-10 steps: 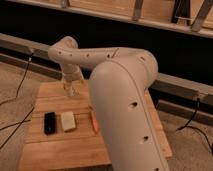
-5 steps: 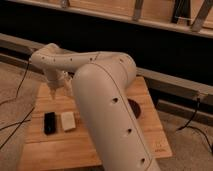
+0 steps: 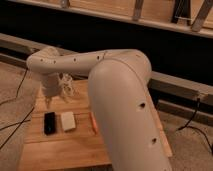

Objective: Move the arm in a circular motion

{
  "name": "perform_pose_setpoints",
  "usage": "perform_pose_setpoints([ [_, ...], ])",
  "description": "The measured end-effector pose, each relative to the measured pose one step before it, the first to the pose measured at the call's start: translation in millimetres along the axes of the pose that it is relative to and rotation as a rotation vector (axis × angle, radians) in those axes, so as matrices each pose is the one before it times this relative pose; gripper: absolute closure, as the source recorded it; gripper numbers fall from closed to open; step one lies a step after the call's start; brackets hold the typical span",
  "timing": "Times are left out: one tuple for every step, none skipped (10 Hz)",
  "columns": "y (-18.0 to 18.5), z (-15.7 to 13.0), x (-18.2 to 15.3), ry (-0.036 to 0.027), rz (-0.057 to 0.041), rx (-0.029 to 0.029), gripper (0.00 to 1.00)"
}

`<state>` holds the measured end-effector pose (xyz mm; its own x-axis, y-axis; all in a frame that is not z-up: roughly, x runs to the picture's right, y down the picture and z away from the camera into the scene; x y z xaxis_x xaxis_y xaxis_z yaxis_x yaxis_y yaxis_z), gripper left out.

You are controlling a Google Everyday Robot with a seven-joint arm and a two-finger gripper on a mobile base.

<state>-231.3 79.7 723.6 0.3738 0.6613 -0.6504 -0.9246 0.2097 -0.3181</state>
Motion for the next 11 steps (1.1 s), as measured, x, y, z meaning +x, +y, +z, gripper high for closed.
perform_pose_setpoints([
  [-9.80, -6.44, 9.57, -0.00349, 0.01967, -0.00056, 0.35],
  [-24.22, -11.21, 14.67, -0.00840, 0.04438, 0.00779, 0.35],
  [-22.72, -7.65, 8.62, -0.00615, 0.03881, 0.01014, 0.35],
  [-21.32, -6.12, 5.92, -0.00572, 0.03582, 0.01000, 0.35],
  [-31.33, -6.96, 4.53, -0.00486, 0.05159, 0.01434, 0.35],
  [-14.81, -2.99, -0.35, -0.00085, 0.02327, 0.01010, 0.35],
  [-14.74, -2.41, -4.31, -0.00205, 0.02262, 0.01326, 0.35],
  [-16.07, -2.54, -10.72, -0.00487, 0.01742, 0.02084, 0.35],
  [-13.80, -0.96, -15.00, -0.00819, 0.01461, 0.02468, 0.35],
  [-6.90, 0.47, -14.80, -0.00323, 0.00890, 0.01696, 0.35],
  [-4.49, 0.82, -12.79, -0.00265, 0.00686, 0.01436, 0.35],
])
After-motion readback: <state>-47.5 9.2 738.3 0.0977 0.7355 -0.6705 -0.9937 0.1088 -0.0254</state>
